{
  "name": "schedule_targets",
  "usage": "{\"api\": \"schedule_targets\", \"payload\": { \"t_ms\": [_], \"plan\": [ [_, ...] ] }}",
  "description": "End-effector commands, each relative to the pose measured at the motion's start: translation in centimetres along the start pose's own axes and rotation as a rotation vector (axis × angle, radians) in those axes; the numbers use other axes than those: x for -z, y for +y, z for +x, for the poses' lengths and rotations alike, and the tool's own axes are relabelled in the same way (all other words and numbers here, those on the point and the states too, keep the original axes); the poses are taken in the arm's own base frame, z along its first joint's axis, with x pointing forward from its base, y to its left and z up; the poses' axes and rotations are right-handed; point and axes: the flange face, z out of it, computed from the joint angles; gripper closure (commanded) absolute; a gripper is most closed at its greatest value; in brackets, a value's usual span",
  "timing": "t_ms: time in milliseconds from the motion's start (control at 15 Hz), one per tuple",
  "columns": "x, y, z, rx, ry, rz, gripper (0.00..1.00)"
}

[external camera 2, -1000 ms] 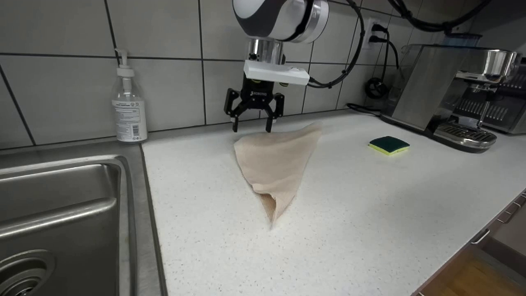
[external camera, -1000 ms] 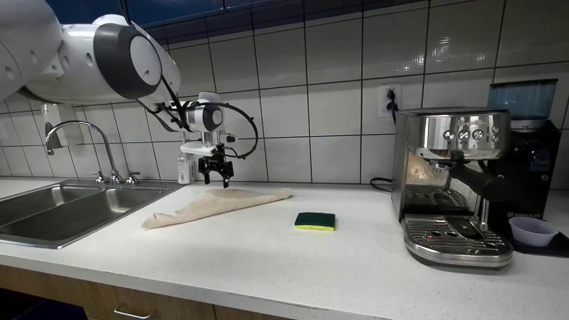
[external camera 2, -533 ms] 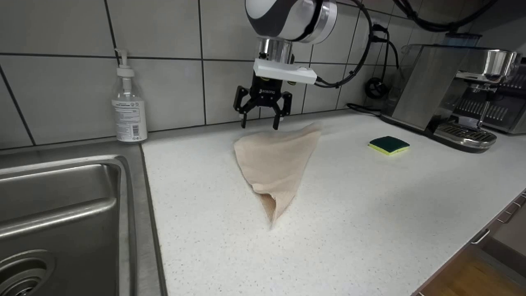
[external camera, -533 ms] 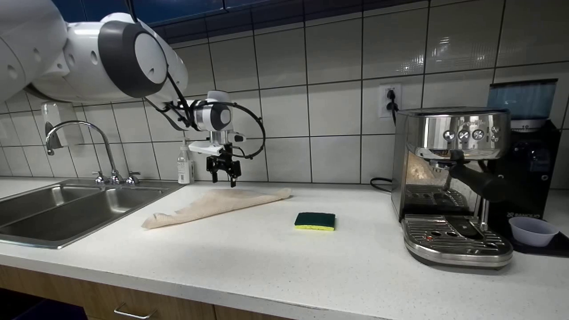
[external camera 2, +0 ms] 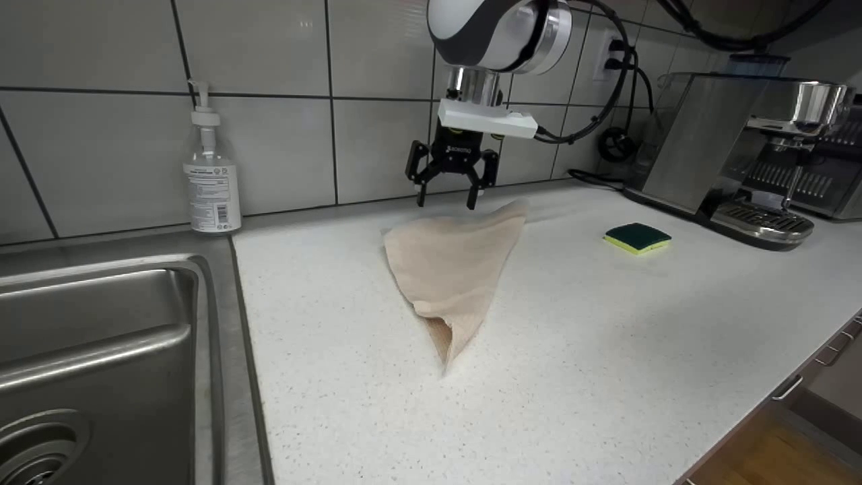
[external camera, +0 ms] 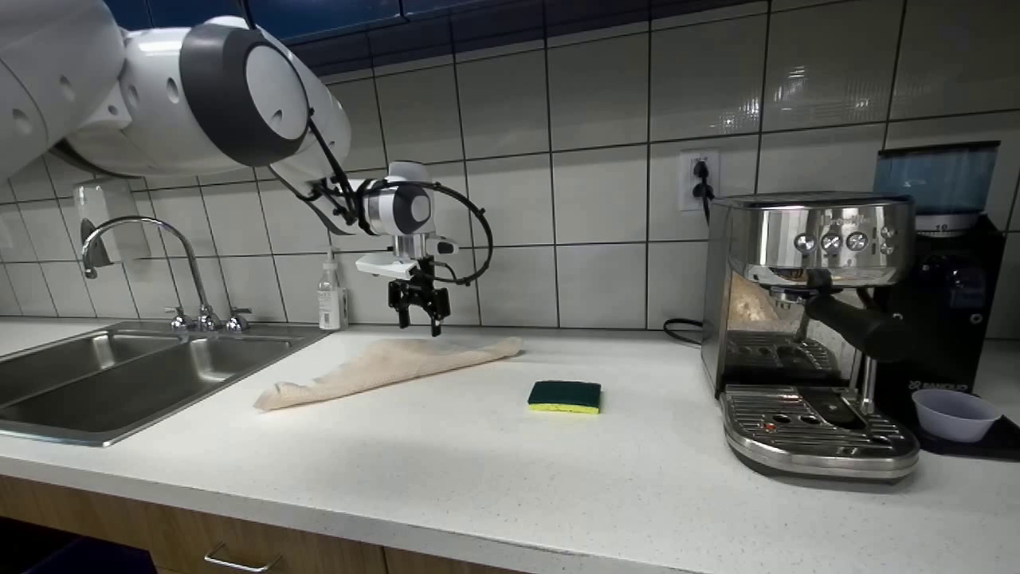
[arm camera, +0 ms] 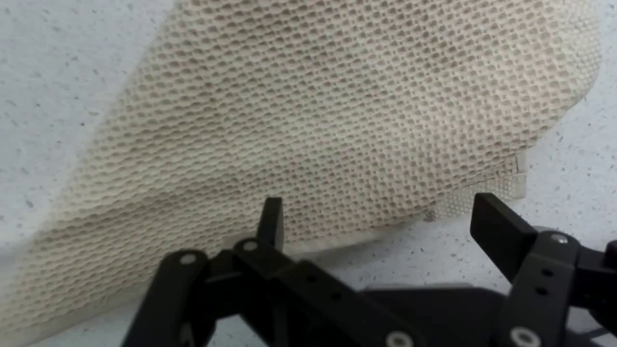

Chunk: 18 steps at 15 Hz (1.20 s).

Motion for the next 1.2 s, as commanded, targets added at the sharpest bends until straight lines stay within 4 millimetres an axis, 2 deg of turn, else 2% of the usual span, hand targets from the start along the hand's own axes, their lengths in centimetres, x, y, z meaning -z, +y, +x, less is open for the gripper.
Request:
{"api": "schedule_targets", "payload": {
  "t_ms": [0, 533, 867, 1133],
  "plan": [
    [1.2, 1.2, -0.8, -0.035, 0.002, 0.007, 0.00],
    [0.9, 4.0, -1.1, -0.092, 0.012, -0.016, 0.00],
    [-0.2, 5.7, -0.7, -0.147, 0.033, -0.027, 0.00],
    [-0.3, 7.0, -0.3, -0.198, 0.062, -0.027, 0.00]
  ]
}}
